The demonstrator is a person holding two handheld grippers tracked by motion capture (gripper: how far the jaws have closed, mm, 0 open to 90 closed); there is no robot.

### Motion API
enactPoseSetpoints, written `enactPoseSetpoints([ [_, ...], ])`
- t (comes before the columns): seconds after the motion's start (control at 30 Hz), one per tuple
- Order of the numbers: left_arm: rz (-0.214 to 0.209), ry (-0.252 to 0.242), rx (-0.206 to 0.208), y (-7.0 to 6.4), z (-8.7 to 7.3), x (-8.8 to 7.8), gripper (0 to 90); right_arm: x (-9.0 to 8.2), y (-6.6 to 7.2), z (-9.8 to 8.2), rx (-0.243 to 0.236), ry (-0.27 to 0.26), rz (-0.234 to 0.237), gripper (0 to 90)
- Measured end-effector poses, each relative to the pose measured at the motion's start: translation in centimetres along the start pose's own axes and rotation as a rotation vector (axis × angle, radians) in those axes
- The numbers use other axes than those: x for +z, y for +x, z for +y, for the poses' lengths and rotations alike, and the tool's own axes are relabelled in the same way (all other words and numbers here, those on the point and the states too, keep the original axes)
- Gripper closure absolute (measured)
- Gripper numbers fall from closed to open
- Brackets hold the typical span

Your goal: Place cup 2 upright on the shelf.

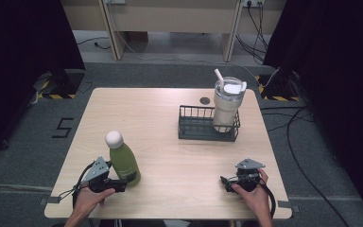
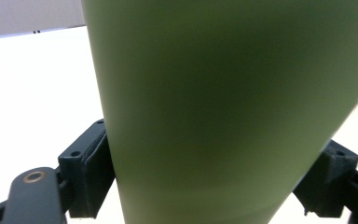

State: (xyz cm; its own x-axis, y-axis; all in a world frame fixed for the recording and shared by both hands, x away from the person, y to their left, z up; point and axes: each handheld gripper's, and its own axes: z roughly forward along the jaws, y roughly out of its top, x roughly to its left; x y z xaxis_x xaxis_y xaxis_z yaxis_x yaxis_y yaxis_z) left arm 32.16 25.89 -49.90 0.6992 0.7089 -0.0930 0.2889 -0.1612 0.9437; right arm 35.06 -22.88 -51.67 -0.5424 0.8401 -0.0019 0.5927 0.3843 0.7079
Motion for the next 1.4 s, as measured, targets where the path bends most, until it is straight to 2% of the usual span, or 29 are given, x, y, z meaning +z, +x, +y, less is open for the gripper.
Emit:
enactPoseSetpoints([
  [0.17,0.023,-0.006,0.037,-0.3,0.1,-0.1,20.2,0.0,0.0,0.0,-0.001,0.001,0.001,6.3],
  [0.27,0.017,-0.009,0.011,-0.1,0.2,-0.1,20.5,0.0,0.0,0.0,-0.001,0.001,0.002,6.1],
  [0.33,0.000,-0.020,-0.036,0.1,0.3,-0.1,20.6,0.0,0.0,0.0,-0.002,0.001,0.002,6.1],
  [0.47,0.011,-0.019,-0.010,0.0,0.7,-0.2,20.7,0.0,0.0,0.0,-0.002,0.000,0.003,6.1],
  [0.67,0.020,-0.001,0.010,-0.3,2.0,-0.1,20.7,0.0,0.0,0.0,-0.003,0.001,0.003,6.1],
  [0.8,0.020,0.009,0.006,-0.3,2.8,0.2,20.7,0.0,0.0,0.0,-0.003,0.000,0.003,6.1],
  [0.87,0.025,0.012,0.021,-0.3,3.3,0.4,20.7,0.0,0.0,0.0,-0.003,0.000,0.003,6.1],
  [1.03,0.016,0.007,0.022,-0.3,4.7,0.9,20.7,0.0,0.0,0.0,-0.003,0.000,0.003,6.1],
  [1.1,0.022,0.006,0.039,-0.3,5.7,1.3,20.7,0.0,0.0,0.0,-0.003,0.000,0.003,6.1],
  [1.4,0.018,-0.005,0.049,-0.1,7.9,2.9,20.7,0.0,0.0,0.0,-0.004,0.000,0.006,5.8],
])
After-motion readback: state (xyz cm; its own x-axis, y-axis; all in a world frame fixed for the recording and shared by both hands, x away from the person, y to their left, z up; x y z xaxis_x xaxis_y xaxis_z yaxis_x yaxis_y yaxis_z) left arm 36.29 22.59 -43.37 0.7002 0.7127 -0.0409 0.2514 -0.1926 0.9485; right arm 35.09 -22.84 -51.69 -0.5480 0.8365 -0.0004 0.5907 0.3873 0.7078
